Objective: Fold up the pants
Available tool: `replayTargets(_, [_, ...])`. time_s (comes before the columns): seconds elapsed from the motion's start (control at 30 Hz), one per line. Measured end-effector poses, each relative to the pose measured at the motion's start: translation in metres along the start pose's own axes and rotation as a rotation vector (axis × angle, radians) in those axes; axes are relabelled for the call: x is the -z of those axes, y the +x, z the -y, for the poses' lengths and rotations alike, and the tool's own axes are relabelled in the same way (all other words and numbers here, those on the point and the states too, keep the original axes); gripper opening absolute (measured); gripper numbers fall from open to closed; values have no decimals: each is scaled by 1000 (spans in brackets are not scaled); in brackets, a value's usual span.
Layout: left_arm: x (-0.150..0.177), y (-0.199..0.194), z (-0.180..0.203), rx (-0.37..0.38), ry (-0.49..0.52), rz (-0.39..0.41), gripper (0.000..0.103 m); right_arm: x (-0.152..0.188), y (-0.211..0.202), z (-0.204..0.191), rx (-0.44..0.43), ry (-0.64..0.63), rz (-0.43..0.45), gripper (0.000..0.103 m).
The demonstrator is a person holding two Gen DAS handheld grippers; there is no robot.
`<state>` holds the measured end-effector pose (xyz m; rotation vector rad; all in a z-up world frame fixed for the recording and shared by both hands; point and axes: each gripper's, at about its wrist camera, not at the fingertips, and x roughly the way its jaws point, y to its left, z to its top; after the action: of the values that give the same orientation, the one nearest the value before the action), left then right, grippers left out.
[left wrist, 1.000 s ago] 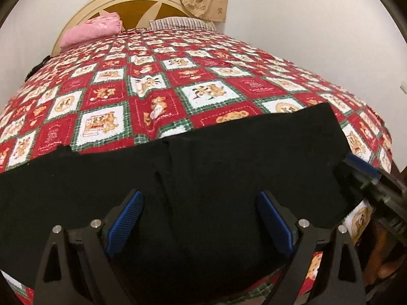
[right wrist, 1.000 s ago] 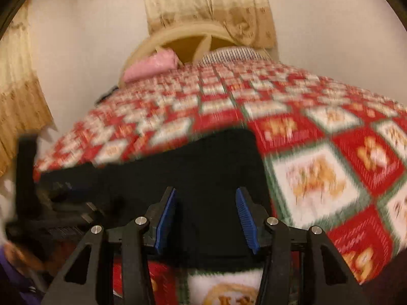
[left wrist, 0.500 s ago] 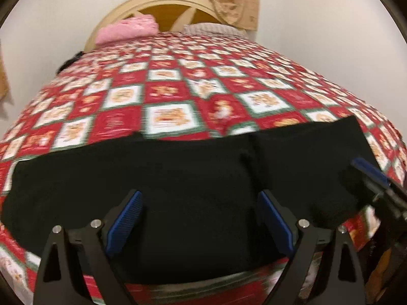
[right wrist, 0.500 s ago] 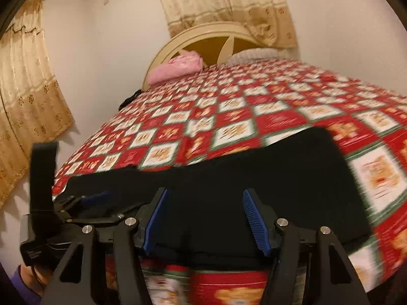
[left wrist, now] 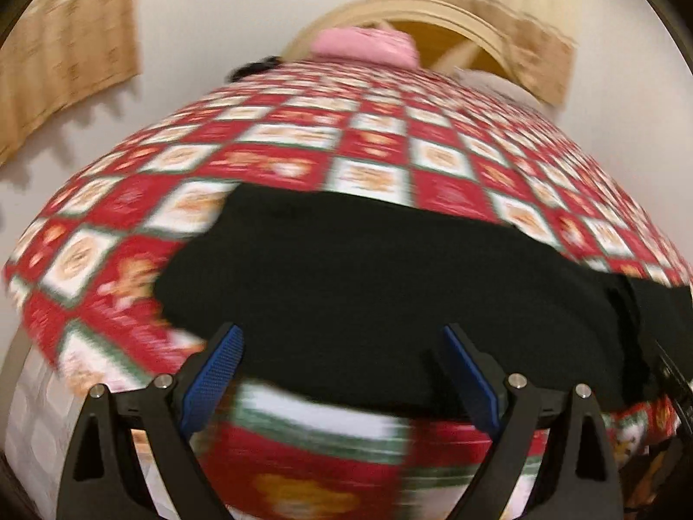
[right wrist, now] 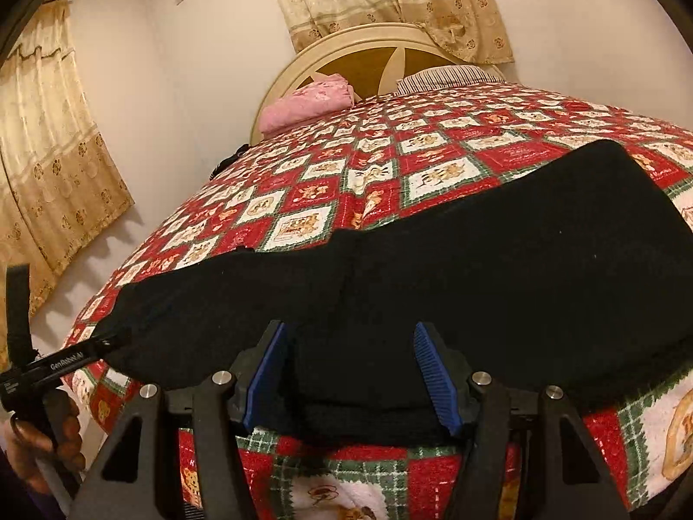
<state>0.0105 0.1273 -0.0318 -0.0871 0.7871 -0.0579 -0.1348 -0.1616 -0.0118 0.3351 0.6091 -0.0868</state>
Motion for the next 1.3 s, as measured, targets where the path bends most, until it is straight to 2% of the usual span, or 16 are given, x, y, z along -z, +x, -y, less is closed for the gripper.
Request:
replayTargets(0.1, [3,-4,-29,-19,-120,15,94,0,1,-1,1,-7,1,63])
replayTargets(0.2, [10,-4,-56,27,-288,-9,94,1,-1,1,-5,0,6,63])
replayTargets(0.3, [14,1,-64,73,-379,-23,94,1,-2,2,-13,2,7,63])
replayTargets(0.4, [12,10,-64,138,-405,-31,92,1,-2,3,-24,8,5,63])
replayTargets(0.53, [7,16,-67,142,-455,-8,92,0,-2,4,-38,23,3,63])
replayTargets(0.63, [3,20,-73,181,-528,-13,78,0,-2,4,-33,21,5,63])
replayTargets(0.67, [3,21,-72,209,-545,-26,67,1,-2,3,-31,19,5,63])
replayTargets(0.7, [4,22,-69,212,-549,-43,63,1,-2,3,-29,17,5,63])
replayTargets(0.83, [13,13,-50,141,-511,-34,64,0,-2,3,-34,22,2,63])
replayTargets(0.9, [14,13,-45,108,-502,-18,68,0,-2,3,-38,28,1,63])
replayTargets(1.07, [-3,29,-61,124,-589,-7,68,0,-2,6,-46,38,0,63])
replayTargets(1.13, [-6,33,-63,146,-608,4,62,-1,-2,6,-44,36,0,63])
replayTargets(1.17, [-6,34,-62,155,-600,6,40,0,-2,6,-42,33,0,63])
replayTargets(1.2, [-4,38,-61,175,-576,-13,13,0,-3,6,-41,32,0,63])
replayTargets(1.23, [-2,41,-59,191,-561,-29,12,0,-3,6,-39,30,0,63])
replayTargets(1.3, [3,38,-56,199,-529,15,11,0,-3,5,-34,26,-2,63])
